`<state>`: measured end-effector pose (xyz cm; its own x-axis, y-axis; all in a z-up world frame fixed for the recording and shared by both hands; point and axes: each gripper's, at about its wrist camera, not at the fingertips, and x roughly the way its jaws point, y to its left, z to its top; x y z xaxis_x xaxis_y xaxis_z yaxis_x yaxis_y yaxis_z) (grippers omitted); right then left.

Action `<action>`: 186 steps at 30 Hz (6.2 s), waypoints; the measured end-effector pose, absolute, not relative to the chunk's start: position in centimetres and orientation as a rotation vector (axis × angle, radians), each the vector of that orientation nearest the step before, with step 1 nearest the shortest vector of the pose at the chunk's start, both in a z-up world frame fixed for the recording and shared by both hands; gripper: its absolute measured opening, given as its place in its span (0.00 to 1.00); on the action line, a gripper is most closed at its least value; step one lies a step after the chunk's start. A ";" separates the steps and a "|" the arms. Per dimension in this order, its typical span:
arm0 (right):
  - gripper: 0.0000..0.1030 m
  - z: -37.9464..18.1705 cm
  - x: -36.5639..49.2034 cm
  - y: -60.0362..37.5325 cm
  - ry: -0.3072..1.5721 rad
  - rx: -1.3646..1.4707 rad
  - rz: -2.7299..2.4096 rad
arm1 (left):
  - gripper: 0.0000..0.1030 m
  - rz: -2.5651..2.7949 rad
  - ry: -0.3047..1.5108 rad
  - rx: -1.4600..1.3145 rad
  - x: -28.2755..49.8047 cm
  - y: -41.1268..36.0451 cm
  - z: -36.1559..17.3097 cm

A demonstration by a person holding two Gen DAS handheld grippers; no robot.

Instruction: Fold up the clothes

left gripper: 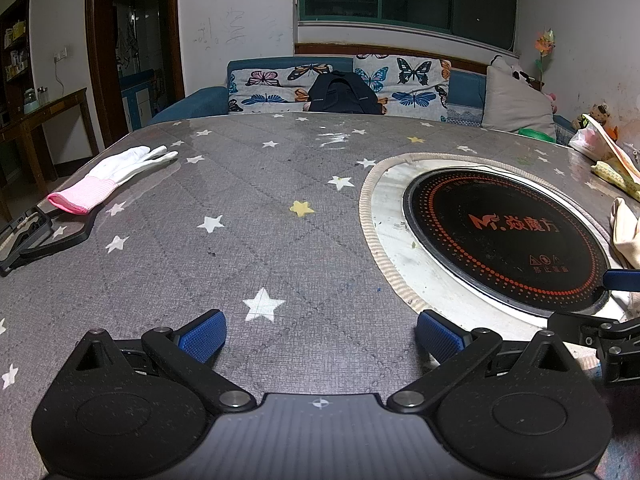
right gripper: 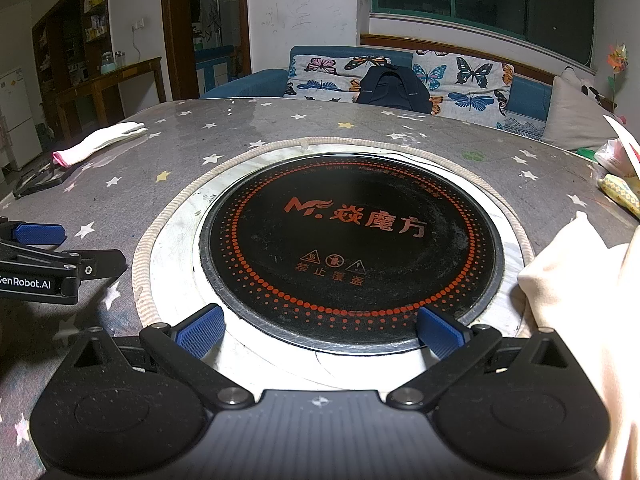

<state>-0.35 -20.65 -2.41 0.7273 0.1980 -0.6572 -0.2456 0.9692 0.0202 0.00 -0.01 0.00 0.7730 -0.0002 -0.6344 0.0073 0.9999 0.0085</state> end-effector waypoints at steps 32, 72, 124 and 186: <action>1.00 -0.5 -3.7 -22.2 0.691 -0.075 0.241 | 1.00 -0.086 0.742 0.002 -1.2 -2.8 1.3; 1.00 3.5 -15.1 -32.1 0.621 0.042 0.061 | 1.00 -0.447 0.793 0.118 -4.3 -17.1 4.2; 0.85 4.2 -13.5 -44.5 0.557 0.266 -0.142 | 0.79 -0.613 0.795 0.241 3.5 -35.0 6.7; 0.52 3.6 -13.6 -36.1 0.597 0.231 0.045 | 0.48 -0.571 0.667 0.152 -4.0 -10.9 8.2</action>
<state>-13.64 -36.14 3.64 0.8270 0.1091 -0.5515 0.0243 0.9731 0.2289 -4.02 -10.88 8.21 0.6394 -0.4508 -0.6229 0.5458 0.8367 -0.0453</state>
